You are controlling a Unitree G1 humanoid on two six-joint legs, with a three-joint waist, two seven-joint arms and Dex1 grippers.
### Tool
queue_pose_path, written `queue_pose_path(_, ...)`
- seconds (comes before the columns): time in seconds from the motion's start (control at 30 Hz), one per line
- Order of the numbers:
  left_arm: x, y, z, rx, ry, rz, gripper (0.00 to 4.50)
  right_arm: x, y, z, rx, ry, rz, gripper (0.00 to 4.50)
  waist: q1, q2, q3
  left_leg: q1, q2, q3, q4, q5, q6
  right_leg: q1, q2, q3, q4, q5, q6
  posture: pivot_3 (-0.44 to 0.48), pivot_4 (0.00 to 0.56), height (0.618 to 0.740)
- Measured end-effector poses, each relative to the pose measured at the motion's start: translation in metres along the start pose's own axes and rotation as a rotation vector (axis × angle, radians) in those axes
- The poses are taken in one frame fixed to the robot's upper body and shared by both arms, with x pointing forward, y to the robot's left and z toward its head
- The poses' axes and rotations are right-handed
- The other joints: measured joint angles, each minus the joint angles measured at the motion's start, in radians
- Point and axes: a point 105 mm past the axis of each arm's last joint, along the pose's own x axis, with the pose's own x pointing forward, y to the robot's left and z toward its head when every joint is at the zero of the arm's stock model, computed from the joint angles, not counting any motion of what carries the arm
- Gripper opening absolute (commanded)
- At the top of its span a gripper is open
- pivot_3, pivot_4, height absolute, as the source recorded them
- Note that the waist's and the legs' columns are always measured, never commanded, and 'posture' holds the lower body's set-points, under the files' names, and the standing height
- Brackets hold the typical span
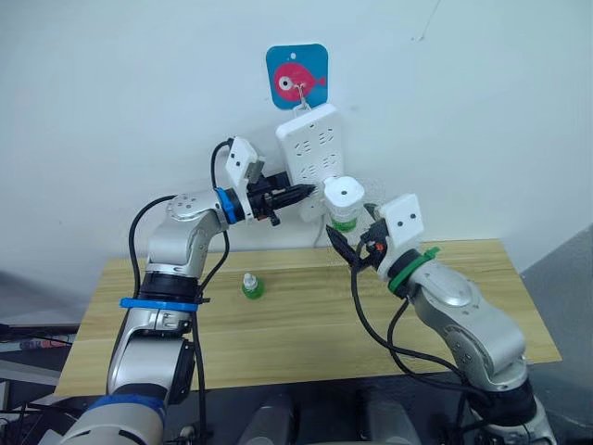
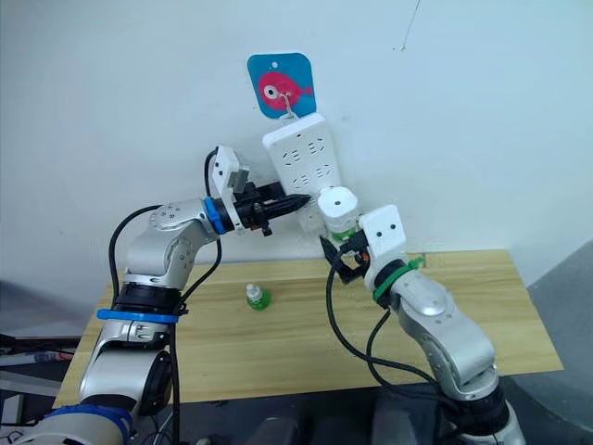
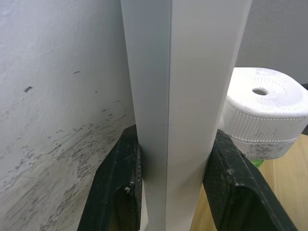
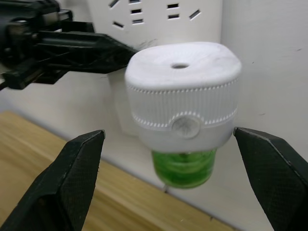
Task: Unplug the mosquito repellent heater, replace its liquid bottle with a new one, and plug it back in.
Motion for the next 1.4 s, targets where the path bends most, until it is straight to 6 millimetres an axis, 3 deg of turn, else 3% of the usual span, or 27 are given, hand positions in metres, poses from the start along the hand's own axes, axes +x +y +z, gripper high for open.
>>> queue_pose_path(0.27, 0.001, -0.001, 0.001, 0.005, -0.006, -0.003, 1.32, 0.02, -0.007, 0.012, -0.024, -0.052, -0.06, 4.5, -0.001, 0.0, 0.0, -0.005, -0.001, -0.001, 0.001, 0.0, 0.0, -0.004, -0.001, -0.001, 0.0, 0.0, 0.0, -0.011, 0.175, 0.74)
queue_pose_path(0.37, 0.001, 0.0, 0.001, 0.014, -0.008, 0.0, 1.32, 0.022, -0.007, 0.012, -0.027, -0.054, -0.056, 3.91, -0.004, 0.0, 0.0, -0.008, -0.003, -0.003, 0.004, 0.0, 0.0, -0.006, -0.002, -0.001, 0.001, 0.0, 0.0, -0.006, 0.176, 0.74)
queue_pose_path(0.47, 0.001, 0.0, 0.001, 0.016, -0.008, 0.003, 1.32, 0.022, -0.005, 0.013, -0.03, -0.059, -0.04, 3.0, -0.008, 0.0, 0.0, -0.01, -0.004, -0.005, 0.008, 0.0, 0.0, -0.006, -0.002, -0.003, 0.002, 0.0, 0.0, -0.007, 0.176, 0.74)
queue_pose_path(0.73, 0.002, -0.001, 0.002, 0.023, -0.014, 0.001, 1.32, 0.018, -0.006, 0.014, -0.055, -0.062, -0.03, 3.0, -0.011, 0.0, 0.0, -0.013, -0.005, -0.01, 0.011, 0.0, 0.0, -0.005, -0.003, -0.006, 0.002, 0.001, 0.001, -0.003, 0.18, 0.74)
queue_pose_path(1.0, 0.001, 0.003, 0.001, 0.033, -0.012, 0.02, 1.32, -0.01, -0.016, 0.012, -0.067, -0.043, -0.044, 3.0, -0.014, 0.001, 0.0, -0.014, -0.007, -0.011, 0.013, -0.001, 0.001, -0.005, -0.005, -0.007, 0.002, 0.001, 0.001, 0.001, 0.18, 0.74)
queue_pose_path(1.17, 0.0, 0.005, 0.0, 0.034, -0.006, 0.036, 1.32, -0.016, -0.019, 0.011, -0.06, -0.04, -0.042, 3.0, -0.014, 0.001, 0.0, -0.013, -0.006, -0.01, 0.013, 0.001, -0.001, -0.005, -0.003, -0.006, 0.005, 0.003, 0.001, 0.008, 0.177, 0.74)
queue_pose_path(1.27, -0.003, 0.004, -0.002, 0.036, 0.002, 0.035, 2.32, -0.016, -0.022, 0.014, -0.006, -0.063, -0.061, 3.0, -0.015, 0.001, 0.0, -0.013, -0.006, -0.01, 0.013, 0.001, -0.001, -0.005, -0.003, -0.005, 0.005, 0.003, 0.0, 0.013, 0.175, 0.74)
queue_pose_path(1.4, -0.016, 0.0, -0.025, -0.023, 0.054, 0.043, 3.56, -0.017, -0.029, 0.014, 0.048, -0.073, -0.096, 3.0, -0.018, 0.001, 0.0, -0.013, -0.006, -0.009, 0.013, 0.001, -0.001, -0.006, -0.003, -0.004, 0.005, 0.003, 0.0, 0.016, 0.165, 0.74)
